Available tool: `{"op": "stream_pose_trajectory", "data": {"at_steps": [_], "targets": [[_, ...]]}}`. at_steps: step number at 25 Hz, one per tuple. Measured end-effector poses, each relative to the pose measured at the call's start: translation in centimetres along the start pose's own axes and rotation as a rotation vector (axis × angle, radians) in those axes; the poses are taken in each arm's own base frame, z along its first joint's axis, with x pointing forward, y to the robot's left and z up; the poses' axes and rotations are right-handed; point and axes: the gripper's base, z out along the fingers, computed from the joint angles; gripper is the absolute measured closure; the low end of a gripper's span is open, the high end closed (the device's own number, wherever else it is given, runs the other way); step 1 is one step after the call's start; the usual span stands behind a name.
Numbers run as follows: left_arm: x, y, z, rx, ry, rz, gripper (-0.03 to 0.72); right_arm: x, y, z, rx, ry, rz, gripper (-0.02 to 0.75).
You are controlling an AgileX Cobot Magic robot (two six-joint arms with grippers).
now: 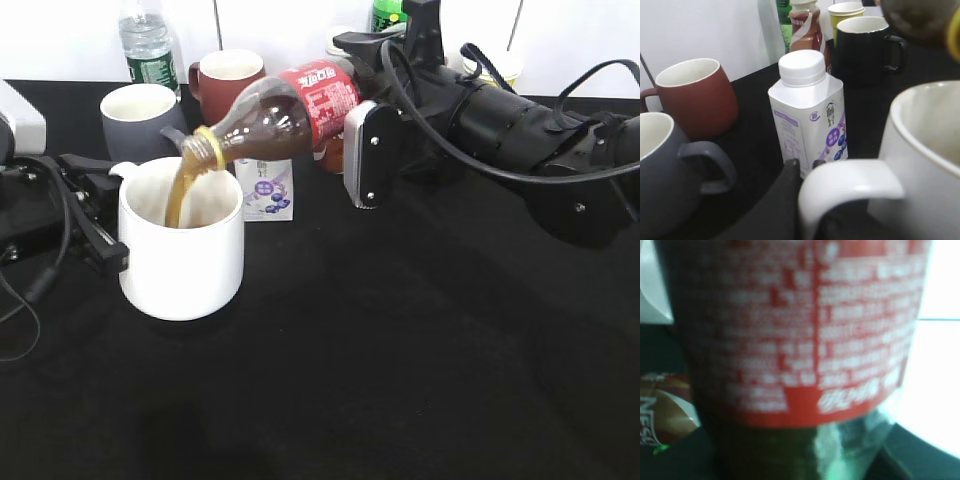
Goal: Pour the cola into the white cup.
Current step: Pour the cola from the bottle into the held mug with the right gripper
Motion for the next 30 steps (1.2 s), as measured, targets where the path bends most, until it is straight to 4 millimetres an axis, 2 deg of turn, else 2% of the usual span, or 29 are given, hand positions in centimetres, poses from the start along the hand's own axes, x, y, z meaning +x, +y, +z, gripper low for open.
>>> {"op": "stream_pose_trajectory", "data": {"at_steps": [17, 30], "targets": [[-0.3, -0.1, 0.0, 0.014, -0.037, 0.006, 0.647, 0.3, -0.4, 0.0, 0.043, 0.029, -0.026, 0.353], [-1.3, 0.0, -0.1, 0.003, -0.149, -0.022, 0.647, -0.2, -0.3, 0.0, 0.029, -0.026, 0.274, 0.353]]}}
